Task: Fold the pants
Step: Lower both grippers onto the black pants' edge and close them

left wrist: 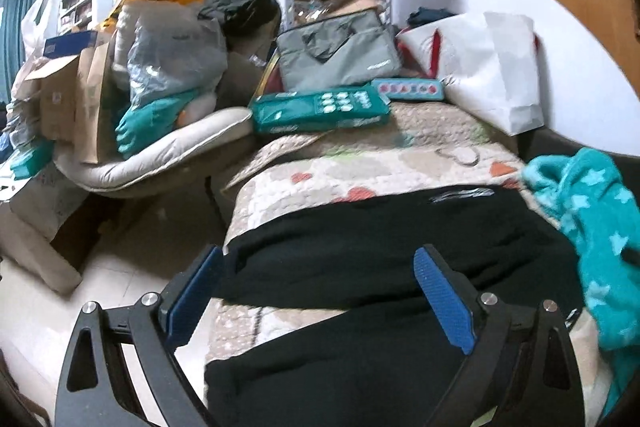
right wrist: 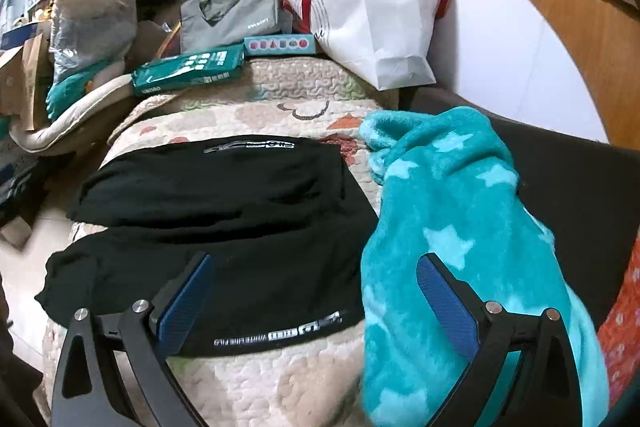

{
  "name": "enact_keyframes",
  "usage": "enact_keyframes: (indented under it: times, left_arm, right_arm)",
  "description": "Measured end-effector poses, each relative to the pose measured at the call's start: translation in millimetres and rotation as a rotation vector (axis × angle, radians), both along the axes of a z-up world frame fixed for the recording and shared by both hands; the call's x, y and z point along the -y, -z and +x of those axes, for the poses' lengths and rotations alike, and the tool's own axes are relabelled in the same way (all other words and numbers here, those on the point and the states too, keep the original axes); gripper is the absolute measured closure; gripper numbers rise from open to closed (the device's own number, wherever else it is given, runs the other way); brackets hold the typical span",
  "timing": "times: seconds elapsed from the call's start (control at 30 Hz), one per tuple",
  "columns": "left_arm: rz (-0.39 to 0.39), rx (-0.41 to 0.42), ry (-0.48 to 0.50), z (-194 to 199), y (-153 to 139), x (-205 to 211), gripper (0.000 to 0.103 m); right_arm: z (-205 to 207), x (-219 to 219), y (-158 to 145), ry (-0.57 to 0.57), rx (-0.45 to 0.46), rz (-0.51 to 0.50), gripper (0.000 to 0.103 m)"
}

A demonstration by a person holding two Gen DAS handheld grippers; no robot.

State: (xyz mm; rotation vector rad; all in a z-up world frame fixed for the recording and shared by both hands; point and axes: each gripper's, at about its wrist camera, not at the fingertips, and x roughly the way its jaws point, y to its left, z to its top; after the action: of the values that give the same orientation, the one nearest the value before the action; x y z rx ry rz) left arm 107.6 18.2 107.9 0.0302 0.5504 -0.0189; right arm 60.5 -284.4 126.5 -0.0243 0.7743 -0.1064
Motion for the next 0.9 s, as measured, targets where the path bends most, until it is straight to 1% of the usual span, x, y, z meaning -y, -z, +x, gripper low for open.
enact_keyframes:
  times: [0.1, 0.2, 0.27, 0.33, 0.4, 0.43, 0.47, 0.57, 0.7, 0.8, 0.9]
  left_arm:
    - [0.017, -0.039, -0.024, 12.5, 9.0, -24.5, 0.007]
    - [0.009, -0.087, -0.062, 31.3, 19.3, -52.5, 0.007]
    - [-0.035, -0.136, -0.091, 51.6, 27.0, -76.4, 0.007]
    - [-0.106, -0.194, -0.114, 75.4, 37.0, -102.9, 0.007]
    - [-0.175, -0.227, -0.114, 97.9, 42.9, -123.0, 0.015]
    - [-0.200, -0.240, -0.112, 109.9, 44.9, -131.0, 0.021]
    - [-0.217, -0.247, -0.111, 122.8, 46.6, -137.9, 0.023]
    - [-0.234, -0.252, -0.088, 152.4, 52.0, -144.8, 0.023]
    - [-0.244, -0.271, -0.046, 187.7, 67.1, -140.4, 0.023]
    - [-0.270, -0.301, -0.007, 212.9, 83.0, -137.4, 0.023]
    - [-0.285, -0.323, 0.010, 231.5, 98.7, -136.0, 0.023]
  right_arm:
    - [24.0, -0.5, -10.1, -0.039, -0.002, 0.019, 0.003]
    - [51.1, -5.6, -13.6, -0.093, -0.014, 0.040, 0.003]
    - [70.4, -8.6, -8.3, -0.116, -0.039, 0.047, 0.006]
    - [90.6, -11.4, -1.4, -0.141, -0.063, 0.048, 0.009]
    - [113.1, -15.3, 7.4, -0.169, -0.089, 0.041, 0.013]
    - [122.5, -16.2, 11.3, -0.182, -0.099, 0.042, 0.015]
    - [136.6, -17.7, 16.2, -0.198, -0.114, 0.041, 0.016]
    - [171.7, -18.4, 26.7, -0.234, -0.141, 0.055, 0.017]
    - [213.6, -17.4, 42.3, -0.260, -0.178, 0.050, 0.018]
    - [242.6, -20.5, 54.0, -0.296, -0.204, 0.020, 0.018]
    - [269.2, -25.6, 65.6, -0.341, -0.229, -0.010, 0.018]
